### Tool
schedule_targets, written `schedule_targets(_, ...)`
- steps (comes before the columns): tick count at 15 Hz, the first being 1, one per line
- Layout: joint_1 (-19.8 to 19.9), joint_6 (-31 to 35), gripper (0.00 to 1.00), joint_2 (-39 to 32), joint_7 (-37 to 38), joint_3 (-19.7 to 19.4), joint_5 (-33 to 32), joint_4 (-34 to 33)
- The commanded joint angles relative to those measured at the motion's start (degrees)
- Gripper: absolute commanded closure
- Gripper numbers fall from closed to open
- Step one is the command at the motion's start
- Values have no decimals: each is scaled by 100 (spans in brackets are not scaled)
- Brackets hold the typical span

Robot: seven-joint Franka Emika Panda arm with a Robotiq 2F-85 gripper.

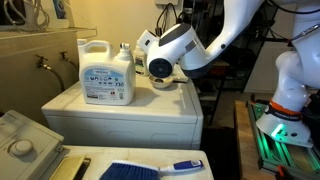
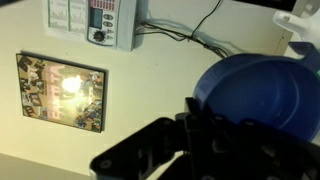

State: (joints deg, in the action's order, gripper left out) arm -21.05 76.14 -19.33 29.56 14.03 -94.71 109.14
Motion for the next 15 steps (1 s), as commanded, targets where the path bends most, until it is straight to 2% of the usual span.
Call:
schedule_targets(1, 60, -41, 98, 79, 125, 56, -335, 331)
schedule_targets(3, 107, 21, 98, 118, 89, 78, -232, 373)
schedule_targets(5, 169, 62, 98, 158, 94, 140, 170, 278)
schedule_targets(9, 337, 465, 99, 566, -163, 303, 1426, 53)
schedule_targets(15, 465, 1390, 99, 1334, -679, 270, 3067, 92)
